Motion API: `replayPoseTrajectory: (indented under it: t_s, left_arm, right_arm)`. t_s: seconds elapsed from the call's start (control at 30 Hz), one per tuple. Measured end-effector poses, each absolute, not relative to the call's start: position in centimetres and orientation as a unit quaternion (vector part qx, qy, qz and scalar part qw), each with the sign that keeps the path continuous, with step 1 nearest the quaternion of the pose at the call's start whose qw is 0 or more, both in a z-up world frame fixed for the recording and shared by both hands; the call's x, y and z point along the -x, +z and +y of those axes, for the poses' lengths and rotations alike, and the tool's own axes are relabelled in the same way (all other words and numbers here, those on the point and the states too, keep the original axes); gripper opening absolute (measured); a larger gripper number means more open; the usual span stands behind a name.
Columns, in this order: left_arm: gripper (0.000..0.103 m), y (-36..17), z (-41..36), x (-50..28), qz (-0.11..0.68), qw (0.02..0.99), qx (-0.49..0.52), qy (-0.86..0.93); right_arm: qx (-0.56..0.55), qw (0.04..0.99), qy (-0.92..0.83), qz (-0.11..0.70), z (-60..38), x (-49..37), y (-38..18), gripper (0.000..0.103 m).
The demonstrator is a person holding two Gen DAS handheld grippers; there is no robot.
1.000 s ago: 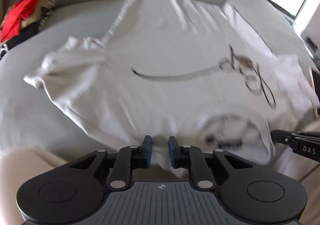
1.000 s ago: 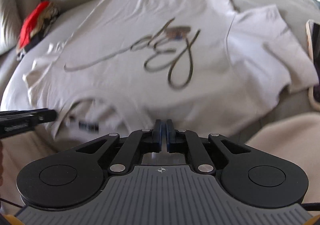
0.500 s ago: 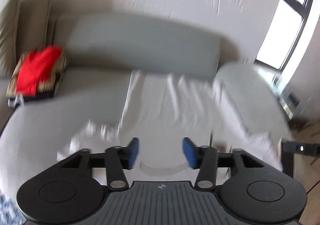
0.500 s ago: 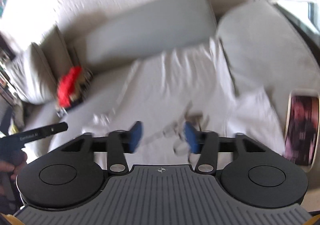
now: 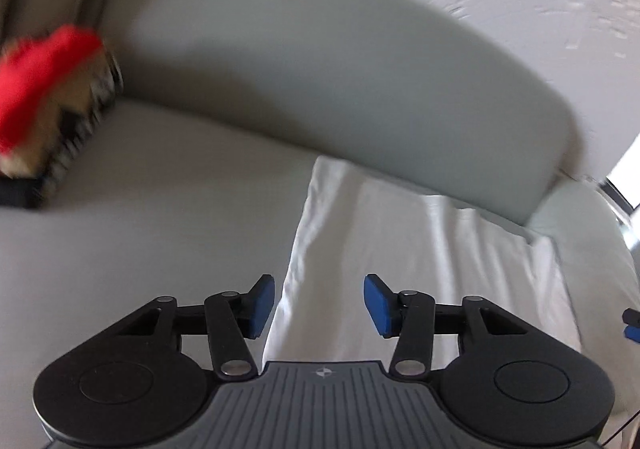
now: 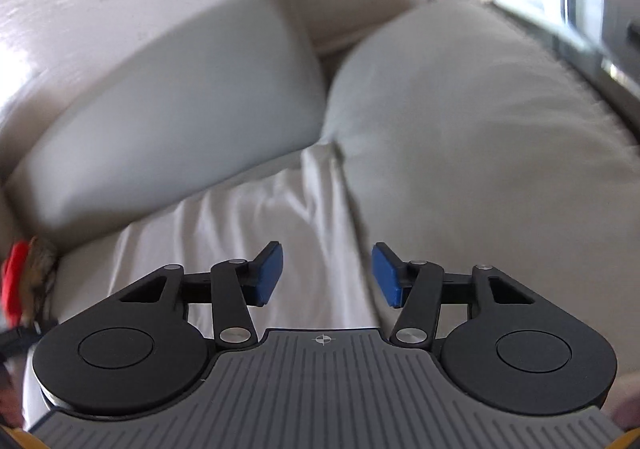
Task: Fold clothes
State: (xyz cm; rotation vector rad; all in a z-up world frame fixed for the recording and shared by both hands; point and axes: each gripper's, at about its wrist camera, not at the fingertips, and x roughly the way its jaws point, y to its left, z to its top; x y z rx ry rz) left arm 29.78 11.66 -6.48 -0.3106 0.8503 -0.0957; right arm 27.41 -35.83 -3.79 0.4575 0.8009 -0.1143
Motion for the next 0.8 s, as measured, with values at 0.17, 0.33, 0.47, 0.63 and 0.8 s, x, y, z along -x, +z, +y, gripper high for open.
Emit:
replayPoseTrajectory:
  t_s: [0.17, 0.33, 0.47, 0.63, 0.8]
  left_arm:
    - [0.048, -10.2, 12.6, -36.3, 0.407, 0.895, 0.178, -0.034]
    - [0.049, -12.0, 13.2, -40.5, 0.401, 0.889, 0.216, -0.049]
    - [0.052, -12.6, 12.9, -42.4, 0.397, 0.889, 0.223, -0.057]
    - [0.054, -12.6, 12.9, -43.5, 0.388, 0.884, 0.255, -0.060]
    - [0.055, -12.3, 13.1, -44.3, 0.386, 0.883, 0.261, -0.059]
  right_arm:
    - [-0.212, 0.898, -0.052, 0.381, -37.8, -34.9, -7.6, 0.052]
    - [-0.254, 0.886, -0.021, 0.386, -39.6, -40.5, -10.6, 0.034]
    - [-0.245, 0.880, 0.000, 0.406, -39.2, -42.4, -11.5, 0.028]
    - [-0.217, 0.886, 0.003, 0.410, -38.3, -42.8, -11.8, 0.006]
    - [-0.196, 0.922, -0.063, 0.329, -38.2, -39.4, -10.4, 0.005]
